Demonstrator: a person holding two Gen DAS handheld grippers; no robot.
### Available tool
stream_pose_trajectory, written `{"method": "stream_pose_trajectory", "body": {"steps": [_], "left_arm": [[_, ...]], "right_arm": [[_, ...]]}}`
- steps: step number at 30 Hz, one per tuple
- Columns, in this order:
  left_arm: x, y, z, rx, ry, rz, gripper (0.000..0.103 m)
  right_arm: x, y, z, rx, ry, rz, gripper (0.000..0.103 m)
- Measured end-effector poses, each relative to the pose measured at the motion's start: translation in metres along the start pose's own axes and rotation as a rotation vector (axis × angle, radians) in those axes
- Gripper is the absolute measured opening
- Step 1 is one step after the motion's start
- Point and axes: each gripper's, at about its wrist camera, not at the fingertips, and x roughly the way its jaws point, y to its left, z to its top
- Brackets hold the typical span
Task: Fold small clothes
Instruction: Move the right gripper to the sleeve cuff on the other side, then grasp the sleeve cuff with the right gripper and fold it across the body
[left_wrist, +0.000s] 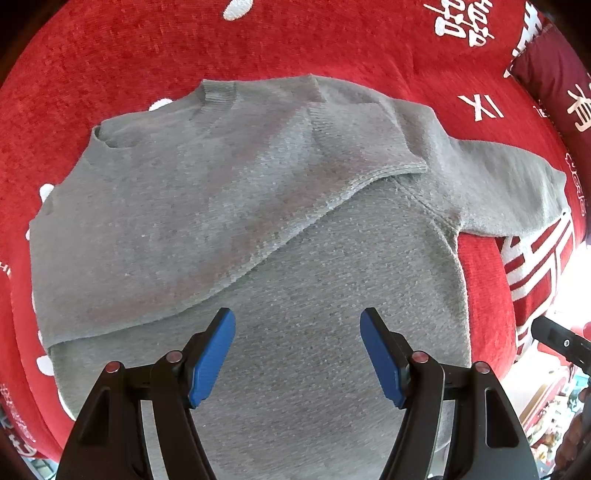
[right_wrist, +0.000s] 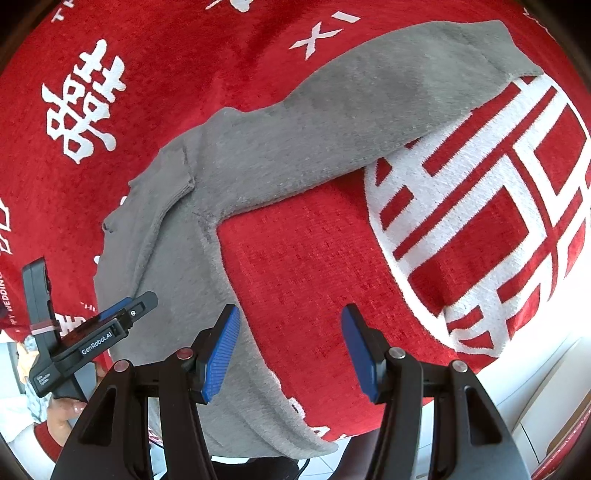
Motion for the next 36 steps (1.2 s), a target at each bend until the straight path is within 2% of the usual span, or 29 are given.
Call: {"method": "stream_pose_trajectory", "body": {"steps": [15,22,28,32,36], "left_arm": [[-0.001,-0.003,0.006,-0.014,-0.009,0.002,0.071],[0.0,-0.006,0.009,-0.029,-0.026,-0.005,0.071],[0.003,-0.016,0.015,-0.034,-0.038,-0.015,0.071],[0.004,-0.026,0.024,-0.051,-0.063,-0.025,0.071],[0.008,-0.038,0.034,-0.07,-0.078,-0.036,0.071]], "right_arm": [[0.005,-0.011,0.01,0.046,-0.015,0.024,0.061],[0.008,-0.032,0.02,0.109,-0.033,0.078,0.061],[-0.004,-0.069,0.045,0.203,-0.149,0.133,0.061],[-0.016,-0.102,0.069,0.278,-0.244,0.151,0.061],[-0.023,-0.131,0.09,0.335,-0.302,0.157,0.061]]}}
